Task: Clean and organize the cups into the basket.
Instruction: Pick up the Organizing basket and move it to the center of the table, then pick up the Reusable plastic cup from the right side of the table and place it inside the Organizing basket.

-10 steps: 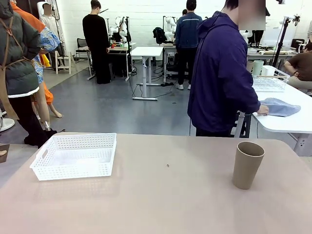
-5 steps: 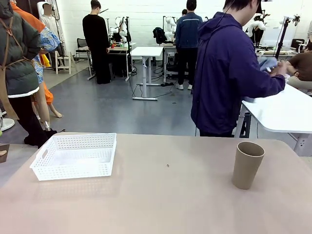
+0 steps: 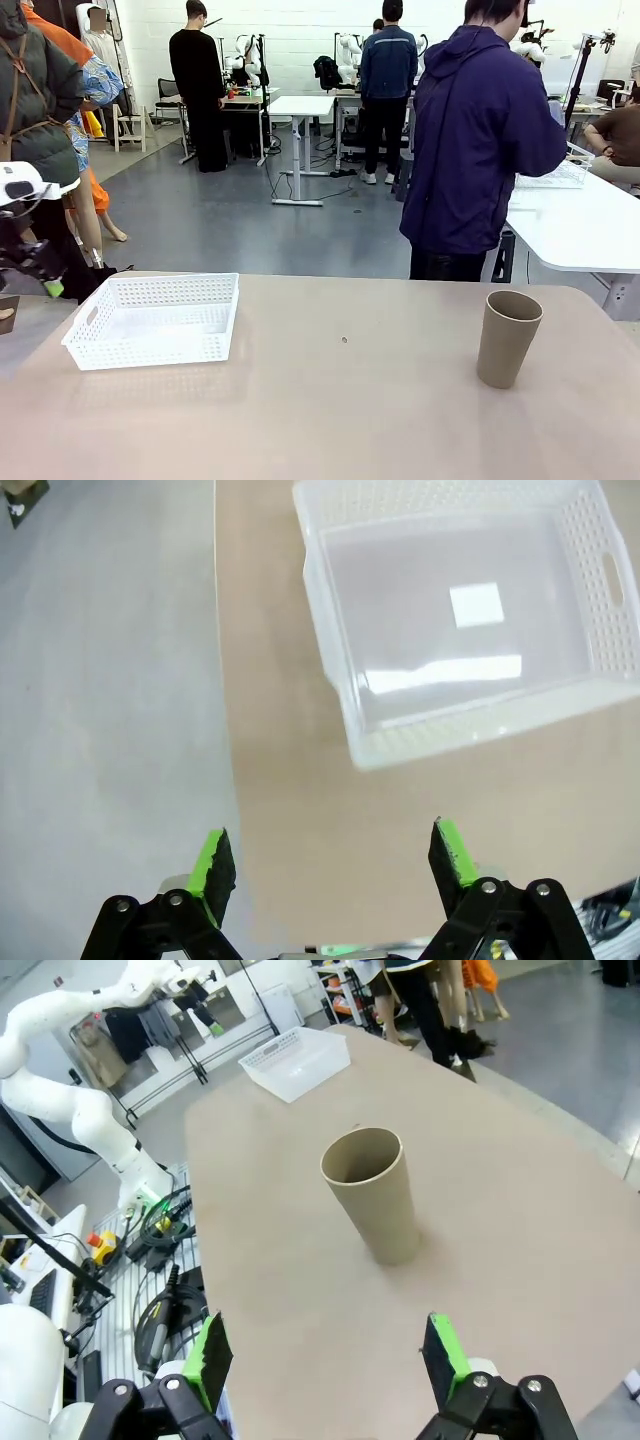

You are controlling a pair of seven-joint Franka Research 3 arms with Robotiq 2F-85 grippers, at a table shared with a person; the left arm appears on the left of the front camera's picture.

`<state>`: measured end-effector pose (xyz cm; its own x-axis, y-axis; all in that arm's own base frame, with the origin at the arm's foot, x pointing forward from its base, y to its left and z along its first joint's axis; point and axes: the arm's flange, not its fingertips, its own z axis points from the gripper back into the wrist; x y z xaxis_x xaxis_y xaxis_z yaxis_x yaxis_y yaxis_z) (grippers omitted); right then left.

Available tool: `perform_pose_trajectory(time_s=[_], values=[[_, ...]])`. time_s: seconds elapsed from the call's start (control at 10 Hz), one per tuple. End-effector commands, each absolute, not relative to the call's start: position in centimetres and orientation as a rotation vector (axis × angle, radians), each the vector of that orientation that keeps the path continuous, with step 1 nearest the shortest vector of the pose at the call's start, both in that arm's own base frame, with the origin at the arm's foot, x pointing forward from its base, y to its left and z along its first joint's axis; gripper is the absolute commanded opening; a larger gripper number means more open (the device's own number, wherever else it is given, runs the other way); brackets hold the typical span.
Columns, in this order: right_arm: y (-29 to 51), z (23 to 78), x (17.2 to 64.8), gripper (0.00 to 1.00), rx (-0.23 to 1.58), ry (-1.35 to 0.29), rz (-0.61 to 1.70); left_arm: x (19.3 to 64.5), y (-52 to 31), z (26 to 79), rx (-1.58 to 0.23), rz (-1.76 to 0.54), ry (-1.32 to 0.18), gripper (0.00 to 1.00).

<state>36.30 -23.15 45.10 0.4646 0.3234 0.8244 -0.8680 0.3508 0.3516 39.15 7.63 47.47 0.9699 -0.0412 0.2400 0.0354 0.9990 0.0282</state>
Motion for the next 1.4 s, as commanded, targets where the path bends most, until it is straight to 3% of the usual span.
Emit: perform_pose_trajectory(time_s=[0.0,0.3,0.4,0.9,1.3], values=[[-23.2,45.1,36.4,1.00,0.891,-0.712,0.874,41.9,6.5,46.1,0.060,-0.005,-0.280,1.00],[-23.2,45.1,36.4,1.00,0.891,-0.712,0.874,45.8,6.5,44.3,0.045,-0.001,-0.296,1.00],[-23.2,45.1,36.4,1.00,0.891,-0.712,0.874,45.4,6.9,44.7,-0.024,-0.008,-0.297,1.00],[-23.2,45.1,36.4,1.00,0.891,-0.712,0.874,44.3,6.5,44.6,0.033,-0.022,-0.289,1.00],[-21.8,41.3,39.6,1.00,0.760,-0.897,1.046,47.6,6.1,40.7,0.121,0.000,-0.256,1.00]])
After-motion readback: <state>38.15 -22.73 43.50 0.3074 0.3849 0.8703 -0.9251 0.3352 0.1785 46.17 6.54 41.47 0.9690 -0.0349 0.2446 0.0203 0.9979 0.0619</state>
